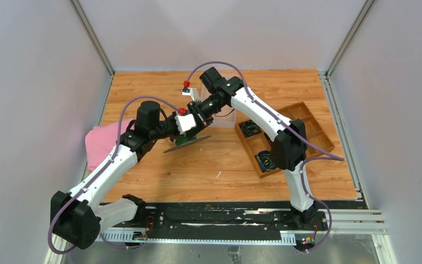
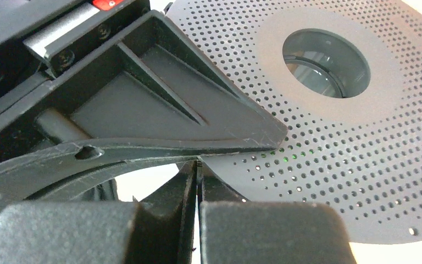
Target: Wrap the cables
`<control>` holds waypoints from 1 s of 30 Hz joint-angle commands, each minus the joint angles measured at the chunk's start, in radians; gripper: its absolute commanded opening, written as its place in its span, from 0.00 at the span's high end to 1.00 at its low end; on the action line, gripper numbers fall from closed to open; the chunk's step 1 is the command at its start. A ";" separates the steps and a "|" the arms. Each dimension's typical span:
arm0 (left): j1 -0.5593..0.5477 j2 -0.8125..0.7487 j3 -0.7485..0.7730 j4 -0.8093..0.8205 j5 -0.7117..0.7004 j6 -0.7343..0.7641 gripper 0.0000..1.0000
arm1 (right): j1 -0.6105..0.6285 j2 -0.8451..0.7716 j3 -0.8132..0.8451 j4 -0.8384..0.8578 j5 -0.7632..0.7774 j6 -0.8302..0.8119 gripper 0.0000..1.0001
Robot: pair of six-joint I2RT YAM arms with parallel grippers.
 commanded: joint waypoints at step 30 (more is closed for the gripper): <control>0.089 -0.043 0.021 0.274 0.349 -0.350 1.00 | -0.024 -0.177 -0.242 0.189 0.120 -0.257 0.99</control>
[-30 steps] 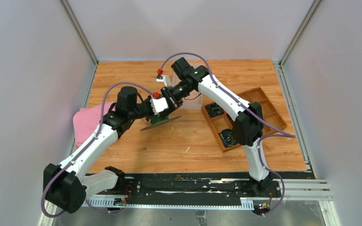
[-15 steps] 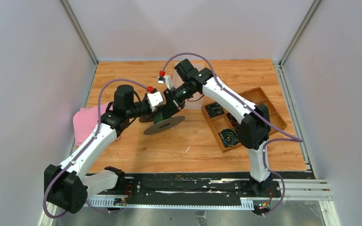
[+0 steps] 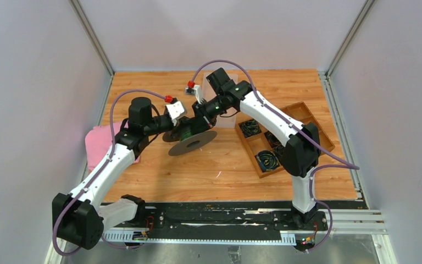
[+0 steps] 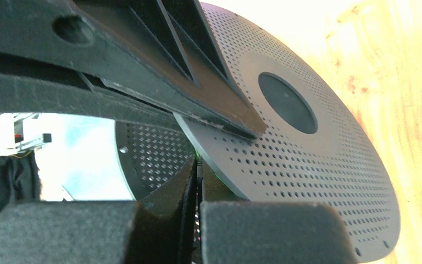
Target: Wrap the cables
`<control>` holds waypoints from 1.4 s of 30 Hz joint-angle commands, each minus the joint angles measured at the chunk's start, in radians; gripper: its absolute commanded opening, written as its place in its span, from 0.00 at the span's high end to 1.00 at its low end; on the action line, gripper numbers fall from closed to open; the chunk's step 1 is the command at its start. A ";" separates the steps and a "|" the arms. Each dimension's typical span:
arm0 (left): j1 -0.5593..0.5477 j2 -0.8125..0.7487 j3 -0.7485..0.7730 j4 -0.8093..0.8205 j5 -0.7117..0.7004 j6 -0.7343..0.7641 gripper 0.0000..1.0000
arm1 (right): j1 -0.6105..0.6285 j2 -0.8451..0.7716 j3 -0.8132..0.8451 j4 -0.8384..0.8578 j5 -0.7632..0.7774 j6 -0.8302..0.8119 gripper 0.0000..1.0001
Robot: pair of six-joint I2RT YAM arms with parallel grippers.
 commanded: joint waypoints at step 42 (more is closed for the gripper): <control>0.026 -0.036 -0.082 0.517 0.045 -0.410 1.00 | 0.000 -0.104 -0.195 0.109 0.143 -0.210 0.99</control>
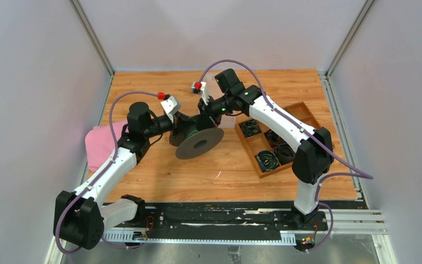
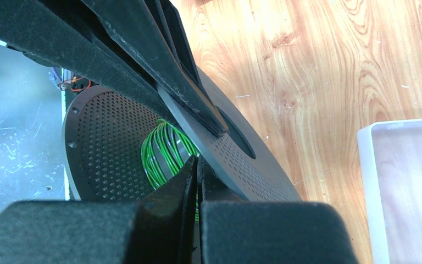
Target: Wrap the cables
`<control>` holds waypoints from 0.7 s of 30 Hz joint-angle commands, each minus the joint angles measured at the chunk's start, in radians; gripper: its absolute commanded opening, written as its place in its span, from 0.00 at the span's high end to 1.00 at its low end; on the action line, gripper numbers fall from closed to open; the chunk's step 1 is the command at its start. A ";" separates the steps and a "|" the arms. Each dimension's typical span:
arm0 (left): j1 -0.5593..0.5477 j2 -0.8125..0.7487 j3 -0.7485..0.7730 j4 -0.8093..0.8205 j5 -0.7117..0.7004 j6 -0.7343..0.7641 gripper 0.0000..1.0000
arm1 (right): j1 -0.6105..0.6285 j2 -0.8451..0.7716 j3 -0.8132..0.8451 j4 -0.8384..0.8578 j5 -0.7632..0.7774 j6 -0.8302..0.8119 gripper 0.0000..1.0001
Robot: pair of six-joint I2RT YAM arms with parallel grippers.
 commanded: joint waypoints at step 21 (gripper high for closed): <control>0.009 0.051 -0.029 0.214 0.016 -0.255 1.00 | 0.012 0.048 -0.028 -0.148 0.051 -0.065 0.99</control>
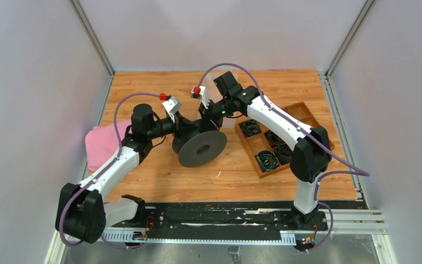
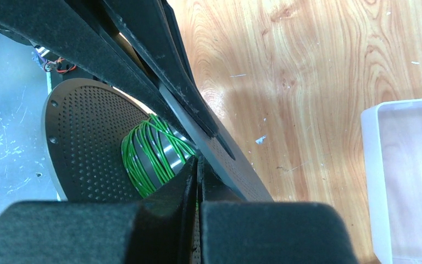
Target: Wrap the cables
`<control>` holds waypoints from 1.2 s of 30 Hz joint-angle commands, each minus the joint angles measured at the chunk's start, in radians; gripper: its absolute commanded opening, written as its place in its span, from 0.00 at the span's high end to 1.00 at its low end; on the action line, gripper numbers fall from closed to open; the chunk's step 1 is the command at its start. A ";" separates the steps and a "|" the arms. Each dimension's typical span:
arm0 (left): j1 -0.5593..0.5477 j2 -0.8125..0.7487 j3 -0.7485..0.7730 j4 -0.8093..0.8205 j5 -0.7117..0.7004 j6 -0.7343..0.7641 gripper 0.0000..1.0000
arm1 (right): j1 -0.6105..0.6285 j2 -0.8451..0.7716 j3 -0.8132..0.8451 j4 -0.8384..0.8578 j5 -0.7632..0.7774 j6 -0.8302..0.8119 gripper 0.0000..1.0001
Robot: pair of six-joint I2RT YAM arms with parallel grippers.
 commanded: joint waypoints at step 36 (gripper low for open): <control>0.004 0.405 0.033 0.400 0.055 -0.484 1.00 | -0.097 0.095 -0.074 -0.260 -0.014 -0.035 0.97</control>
